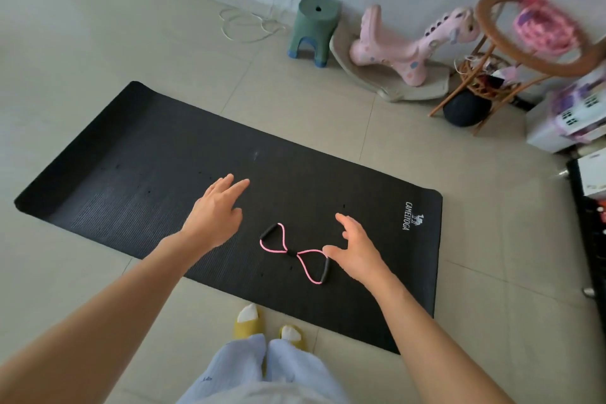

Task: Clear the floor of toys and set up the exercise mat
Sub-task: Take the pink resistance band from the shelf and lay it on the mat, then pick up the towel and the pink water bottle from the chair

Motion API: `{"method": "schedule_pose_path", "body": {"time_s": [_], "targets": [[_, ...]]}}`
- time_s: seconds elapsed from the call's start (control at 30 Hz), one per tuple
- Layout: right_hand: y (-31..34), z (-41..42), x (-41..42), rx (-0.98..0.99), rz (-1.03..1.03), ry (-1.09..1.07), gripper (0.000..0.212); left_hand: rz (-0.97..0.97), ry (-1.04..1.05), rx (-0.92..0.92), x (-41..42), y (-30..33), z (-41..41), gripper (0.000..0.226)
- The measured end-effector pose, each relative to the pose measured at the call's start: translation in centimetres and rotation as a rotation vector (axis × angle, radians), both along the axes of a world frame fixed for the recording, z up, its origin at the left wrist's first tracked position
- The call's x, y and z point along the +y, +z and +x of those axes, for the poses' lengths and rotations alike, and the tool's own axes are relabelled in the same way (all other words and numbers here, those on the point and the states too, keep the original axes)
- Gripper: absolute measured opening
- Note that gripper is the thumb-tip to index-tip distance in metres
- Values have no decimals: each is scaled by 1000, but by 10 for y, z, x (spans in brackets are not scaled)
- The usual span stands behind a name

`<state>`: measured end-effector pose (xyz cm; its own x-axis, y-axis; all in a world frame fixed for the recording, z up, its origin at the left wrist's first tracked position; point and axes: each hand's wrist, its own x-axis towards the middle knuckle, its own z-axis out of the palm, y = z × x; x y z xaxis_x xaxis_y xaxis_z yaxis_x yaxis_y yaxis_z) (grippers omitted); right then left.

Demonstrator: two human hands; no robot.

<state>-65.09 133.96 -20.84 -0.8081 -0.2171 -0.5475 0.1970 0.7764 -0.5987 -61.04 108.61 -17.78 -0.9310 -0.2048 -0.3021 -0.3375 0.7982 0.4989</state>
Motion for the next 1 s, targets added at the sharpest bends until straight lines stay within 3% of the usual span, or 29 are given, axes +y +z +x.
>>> {"method": "schedule_pose_path", "body": {"time_s": [0.33, 0.53, 0.77, 1.0], "targets": [[29, -20, -21, 78, -121, 121, 68, -13, 238, 65, -7, 23, 44, 57], [35, -19, -66, 112, -212, 306, 64, -12, 490, 118, -21, 34, 109, 56], [37, 23, -141, 134, -311, 547, 59, -47, 774, 193, -30, 44, 213, 52], [47, 102, -226, 125, -374, 805, 59, -104, 1059, 152, -56, 50, 321, 51]]}}
